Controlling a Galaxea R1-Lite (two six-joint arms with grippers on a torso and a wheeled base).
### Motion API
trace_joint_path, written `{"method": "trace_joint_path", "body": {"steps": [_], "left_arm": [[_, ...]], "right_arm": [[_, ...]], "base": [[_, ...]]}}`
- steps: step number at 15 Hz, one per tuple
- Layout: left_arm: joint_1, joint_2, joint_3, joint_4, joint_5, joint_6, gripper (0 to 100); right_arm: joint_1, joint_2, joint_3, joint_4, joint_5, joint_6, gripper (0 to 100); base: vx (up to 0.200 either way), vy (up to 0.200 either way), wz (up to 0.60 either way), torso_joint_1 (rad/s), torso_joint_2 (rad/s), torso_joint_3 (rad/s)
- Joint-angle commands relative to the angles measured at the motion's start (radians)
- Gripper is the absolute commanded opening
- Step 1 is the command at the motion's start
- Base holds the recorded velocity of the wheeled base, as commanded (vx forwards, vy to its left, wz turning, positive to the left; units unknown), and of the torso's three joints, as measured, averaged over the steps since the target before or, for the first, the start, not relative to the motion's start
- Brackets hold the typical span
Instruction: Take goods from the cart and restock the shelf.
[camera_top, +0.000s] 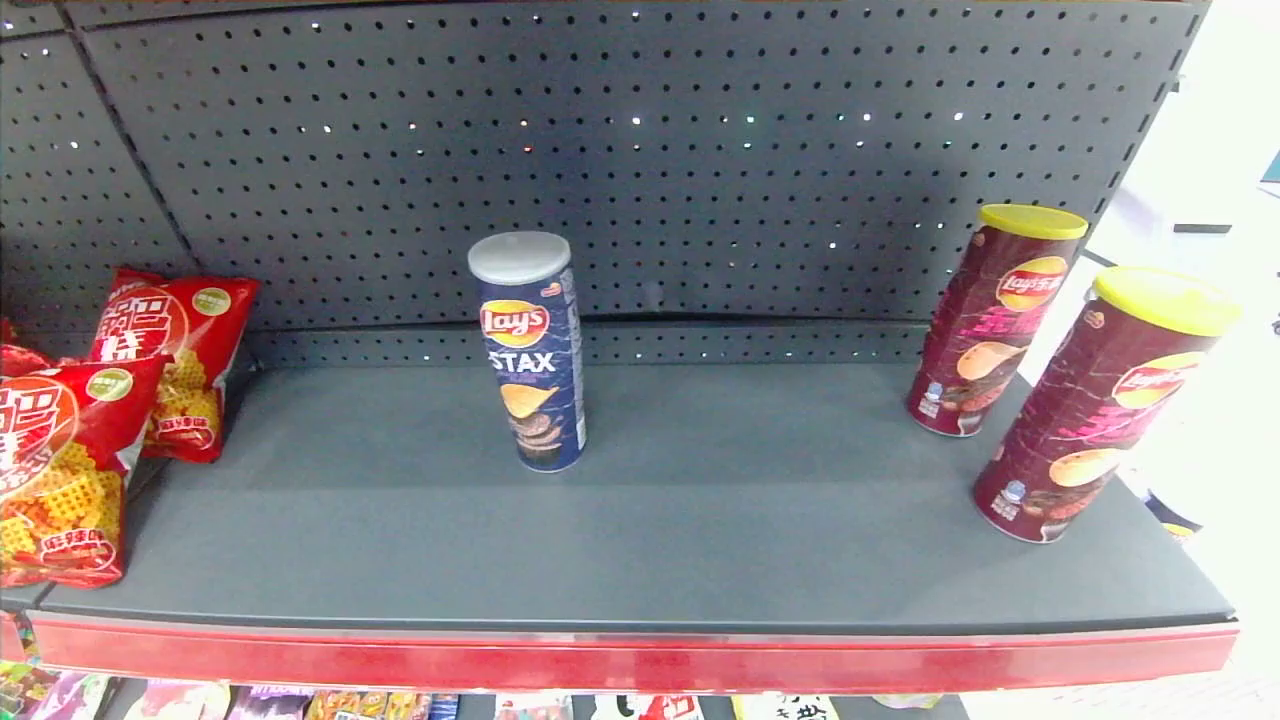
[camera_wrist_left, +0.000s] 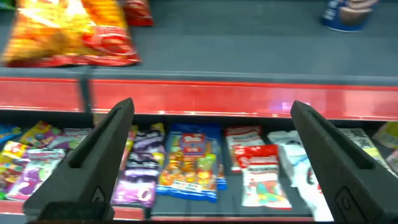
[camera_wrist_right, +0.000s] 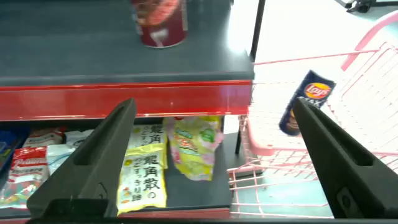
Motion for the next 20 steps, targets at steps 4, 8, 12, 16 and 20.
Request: {"method": "trace_joint_path", "body": {"steps": [4,8,12,16,20], "left_arm": [[0.0,0.001,0.0,-0.001,0.001,0.001,100],[0.0,0.001,0.0,-0.001,0.001,0.001,100],[0.0,0.001,-0.001,-0.001,0.001,-0.001,100],[0.0,0.001,0.0,-0.001,0.002,-0.001,100],[0.0,0.001,0.0,-0.001,0.002,-0.001,100]], "right_arm": [[0.0,0.001,0.0,0.0,0.0,0.0,100],[0.0,0.001,0.0,0.0,0.0,0.0,100],[0.0,0.001,0.0,0.0,0.0,-0.002,100],[0.0,0.001,0.0,0.0,0.0,-0.002,100],[0.0,0.001,0.0,0.0,0.0,-0.002,100]], "base": [[0.0,-0.2,0.0,0.001,0.0,0.001],[0.0,-0.2,0.0,0.002,0.0,0.0],[0.0,-0.2,0.0,0.004,0.0,0.002],[0.0,-0.2,0.0,0.0,0.0,0.004],[0.0,-0.2,0.0,0.001,0.0,0.005]]}}
